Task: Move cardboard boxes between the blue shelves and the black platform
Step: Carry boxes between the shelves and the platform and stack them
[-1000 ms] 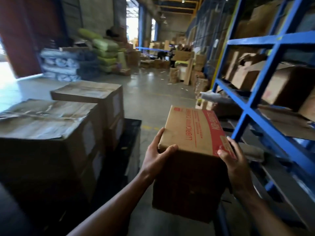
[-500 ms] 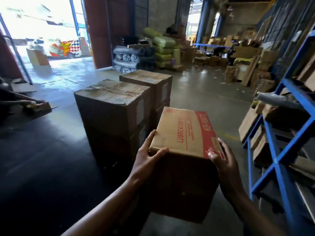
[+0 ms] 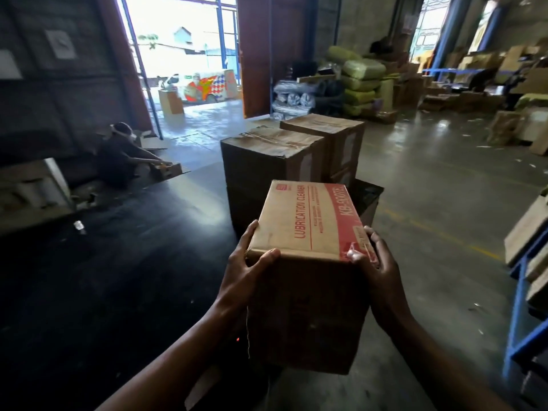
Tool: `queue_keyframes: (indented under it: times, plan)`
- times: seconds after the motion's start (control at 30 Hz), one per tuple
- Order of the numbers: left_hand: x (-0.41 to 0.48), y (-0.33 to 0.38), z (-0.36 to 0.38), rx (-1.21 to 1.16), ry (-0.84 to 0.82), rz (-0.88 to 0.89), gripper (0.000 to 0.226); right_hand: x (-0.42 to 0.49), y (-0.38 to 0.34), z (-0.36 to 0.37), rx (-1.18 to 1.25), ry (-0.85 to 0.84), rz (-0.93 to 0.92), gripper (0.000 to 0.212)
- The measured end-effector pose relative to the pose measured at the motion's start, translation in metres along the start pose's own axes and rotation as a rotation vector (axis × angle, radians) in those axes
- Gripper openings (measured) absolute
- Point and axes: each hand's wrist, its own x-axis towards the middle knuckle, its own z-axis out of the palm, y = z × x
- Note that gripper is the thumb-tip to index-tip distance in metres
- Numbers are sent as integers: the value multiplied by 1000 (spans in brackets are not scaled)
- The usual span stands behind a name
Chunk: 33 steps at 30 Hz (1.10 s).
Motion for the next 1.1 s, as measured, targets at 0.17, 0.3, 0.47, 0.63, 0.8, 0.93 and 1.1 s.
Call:
queue_keyframes:
  times: [0.17, 0.3, 0.47, 0.63, 0.8, 0.93, 1.1]
  plan:
    - [-21, 8, -36, 59, 94, 42, 97, -5, -9, 34, 9, -89, -23, 83]
    - [-40, 12, -66, 65, 184, 90, 74, -6, -11, 71, -19, -157, -25, 83]
    - [-60, 9, -111, 130, 314, 92, 76, -12, -8, 124, -4, -251, -51, 68]
    - [-66, -2, -146, 204, 427, 52, 71, -11, 9, 166, 81, -341, 21, 74]
    - [-53, -15, -166, 205, 485, -13, 75, 15, 27, 198, 127, -446, 61, 63]
    - [-24, -30, -170, 266, 548, -57, 90, 60, 57, 213, 106, -559, 105, 77]
    - [18, -61, -166, 294, 552, -113, 93, 110, 98, 218, 37, -710, 178, 91]
